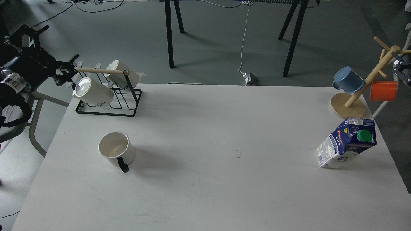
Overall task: Place cup and milk with both arms
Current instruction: 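Move the left gripper from the rack area toward the white mug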
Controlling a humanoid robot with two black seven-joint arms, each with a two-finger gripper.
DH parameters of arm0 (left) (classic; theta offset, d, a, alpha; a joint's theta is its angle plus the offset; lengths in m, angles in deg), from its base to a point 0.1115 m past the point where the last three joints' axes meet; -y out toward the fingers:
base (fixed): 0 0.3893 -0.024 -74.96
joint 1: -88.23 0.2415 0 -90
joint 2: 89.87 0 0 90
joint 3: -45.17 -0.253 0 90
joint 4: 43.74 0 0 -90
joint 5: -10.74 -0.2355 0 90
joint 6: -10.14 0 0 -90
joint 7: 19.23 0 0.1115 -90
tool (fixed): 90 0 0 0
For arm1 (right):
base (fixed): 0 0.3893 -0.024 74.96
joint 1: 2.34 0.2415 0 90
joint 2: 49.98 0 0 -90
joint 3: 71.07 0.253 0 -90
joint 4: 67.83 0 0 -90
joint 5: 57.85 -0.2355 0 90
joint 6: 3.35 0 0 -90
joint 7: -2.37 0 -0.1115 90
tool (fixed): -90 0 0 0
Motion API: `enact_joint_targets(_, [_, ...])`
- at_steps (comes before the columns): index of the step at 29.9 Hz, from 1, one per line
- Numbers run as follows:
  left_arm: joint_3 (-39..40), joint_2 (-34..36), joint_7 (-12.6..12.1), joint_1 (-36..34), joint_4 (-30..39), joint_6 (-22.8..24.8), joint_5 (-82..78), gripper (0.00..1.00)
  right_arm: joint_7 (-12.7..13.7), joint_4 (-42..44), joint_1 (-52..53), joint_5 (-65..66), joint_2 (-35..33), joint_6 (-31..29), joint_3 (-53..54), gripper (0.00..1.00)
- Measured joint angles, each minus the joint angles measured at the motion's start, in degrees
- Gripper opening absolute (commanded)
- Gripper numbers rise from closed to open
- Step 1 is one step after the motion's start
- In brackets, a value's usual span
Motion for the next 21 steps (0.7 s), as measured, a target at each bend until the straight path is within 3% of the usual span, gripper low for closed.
enact_joint_targets(10, [0.9,0.1,0.3,-0.5,-1.3,0.0,0.4,1.0,-0.4,-0.2,-0.3,-0.1,0.1,0.0,0.0,0.99])
enact_joint_targets(21, [1.6,-1.4,1.0,-6.4,-11.8,0.0,1.2,1.0,-0.3,-0.2,-0.2,-0.1,0.0,0.0,0.2,0.99])
